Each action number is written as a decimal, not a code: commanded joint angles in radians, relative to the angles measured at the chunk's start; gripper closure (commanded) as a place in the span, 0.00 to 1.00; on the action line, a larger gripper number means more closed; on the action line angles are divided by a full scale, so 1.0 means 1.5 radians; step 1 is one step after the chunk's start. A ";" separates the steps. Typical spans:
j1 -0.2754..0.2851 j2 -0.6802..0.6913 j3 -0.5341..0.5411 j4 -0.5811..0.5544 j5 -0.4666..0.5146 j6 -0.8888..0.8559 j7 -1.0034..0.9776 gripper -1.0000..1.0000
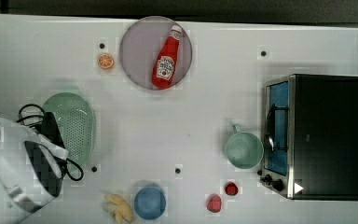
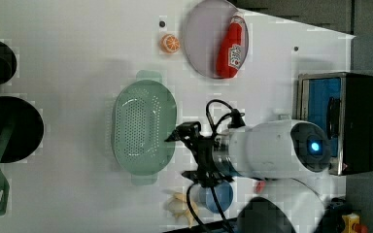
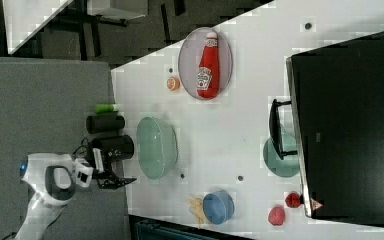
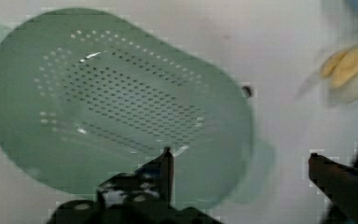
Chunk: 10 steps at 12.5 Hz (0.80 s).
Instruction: Drag strainer left to right.
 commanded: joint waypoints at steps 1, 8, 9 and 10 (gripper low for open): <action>-0.028 0.065 -0.016 -0.038 -0.013 0.143 0.100 0.00; 0.005 0.203 -0.074 -0.064 -0.013 0.362 0.101 0.00; 0.020 0.215 -0.092 -0.064 -0.013 0.378 0.101 0.00; 0.035 0.222 -0.112 -0.064 -0.014 0.385 0.101 0.00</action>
